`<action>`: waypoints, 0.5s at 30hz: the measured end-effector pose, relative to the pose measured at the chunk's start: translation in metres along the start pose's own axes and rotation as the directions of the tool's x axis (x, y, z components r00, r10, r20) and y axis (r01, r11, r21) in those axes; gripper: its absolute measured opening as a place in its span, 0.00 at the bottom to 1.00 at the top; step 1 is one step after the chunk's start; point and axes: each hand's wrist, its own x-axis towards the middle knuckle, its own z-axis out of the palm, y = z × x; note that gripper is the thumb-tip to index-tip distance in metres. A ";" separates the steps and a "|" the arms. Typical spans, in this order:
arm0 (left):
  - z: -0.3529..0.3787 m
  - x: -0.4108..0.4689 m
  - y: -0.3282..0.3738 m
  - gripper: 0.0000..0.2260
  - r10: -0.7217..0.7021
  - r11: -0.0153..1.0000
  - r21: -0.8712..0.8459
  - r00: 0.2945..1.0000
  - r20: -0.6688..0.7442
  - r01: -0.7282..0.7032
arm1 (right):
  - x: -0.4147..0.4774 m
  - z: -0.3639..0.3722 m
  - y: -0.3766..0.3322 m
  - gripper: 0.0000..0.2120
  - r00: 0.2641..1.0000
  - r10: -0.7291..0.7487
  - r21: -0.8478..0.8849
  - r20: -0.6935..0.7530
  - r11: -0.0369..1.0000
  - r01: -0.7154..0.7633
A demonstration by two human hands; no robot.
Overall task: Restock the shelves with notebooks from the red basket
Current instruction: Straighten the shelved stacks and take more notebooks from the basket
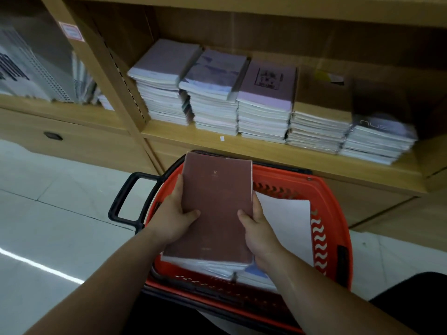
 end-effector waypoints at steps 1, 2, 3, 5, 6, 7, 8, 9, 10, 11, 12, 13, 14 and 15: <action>0.003 -0.005 -0.001 0.46 0.002 1.000 0.030 1.000 -0.010 -0.001 | -0.002 -0.002 0.002 0.28 1.000 -0.001 -0.007 -0.001 1.000 0.001; 0.007 -0.009 -0.003 0.46 0.013 0.999 0.053 1.000 -0.021 -0.012 | -0.005 -0.004 0.005 0.28 1.000 -0.007 -0.021 -0.005 1.000 0.007; 0.010 -0.013 -0.006 0.45 0.018 0.997 0.069 0.999 -0.031 -0.016 | -0.008 -0.006 0.007 0.28 1.000 -0.014 -0.038 -0.010 0.999 0.014; 0.018 -0.022 -0.011 0.44 0.025 0.996 0.083 0.998 -0.063 -0.020 | -0.014 -0.009 0.012 0.28 0.999 -0.036 -0.076 -0.016 0.996 0.034; 0.023 -0.027 -0.013 0.42 0.030 0.997 0.075 0.996 -0.081 -0.024 | -0.017 -0.011 0.014 0.29 0.998 -0.051 -0.097 -0.024 0.994 0.048; 0.027 -0.031 -0.015 0.41 0.026 0.998 0.059 0.995 -0.094 -0.021 | -0.021 -0.014 0.016 0.29 0.997 -0.065 -0.121 -0.029 0.991 0.061; 0.030 -0.035 -0.015 0.40 0.023 0.999 0.032 0.995 -0.100 -0.020 | -0.022 -0.017 0.016 0.30 0.997 -0.072 -0.140 -0.028 0.988 0.068; 0.032 -0.038 -0.014 0.39 0.005 1.000 -0.009 0.995 -0.097 -0.006 | -0.023 -0.020 0.016 0.30 0.997 -0.069 -0.150 -0.022 0.987 0.065; 0.033 -0.040 -0.015 0.38 -0.012 0.998 -0.057 0.996 -0.093 0.007 | -0.024 -0.023 0.015 0.30 0.998 -0.062 -0.155 -0.011 0.986 0.060; 0.034 -0.042 -0.015 0.38 -0.026 0.994 -0.106 0.996 -0.088 0.017 | -0.024 -0.026 0.014 0.30 0.998 -0.061 -0.162 0.000 0.985 0.060; 0.035 -0.044 -0.016 0.37 -0.043 0.988 -0.150 0.995 -0.088 0.029 | -0.023 -0.030 0.014 0.30 0.998 -0.064 -0.173 0.012 0.983 0.065; 0.037 -0.046 -0.016 0.37 -0.056 0.984 -0.176 0.994 -0.091 0.039 | -0.023 -0.032 0.013 0.30 0.997 -0.067 -0.178 0.024 0.982 0.071; 0.040 -0.047 -0.015 0.36 -0.061 0.980 -0.195 0.993 -0.097 0.041 | -0.023 -0.034 0.013 0.30 0.997 -0.069 -0.174 0.032 0.982 0.074; 0.043 -0.050 -0.013 0.36 -0.069 0.976 -0.214 0.993 -0.100 0.046 | -0.023 -0.036 0.013 0.30 0.997 -0.068 -0.165 0.044 0.984 0.074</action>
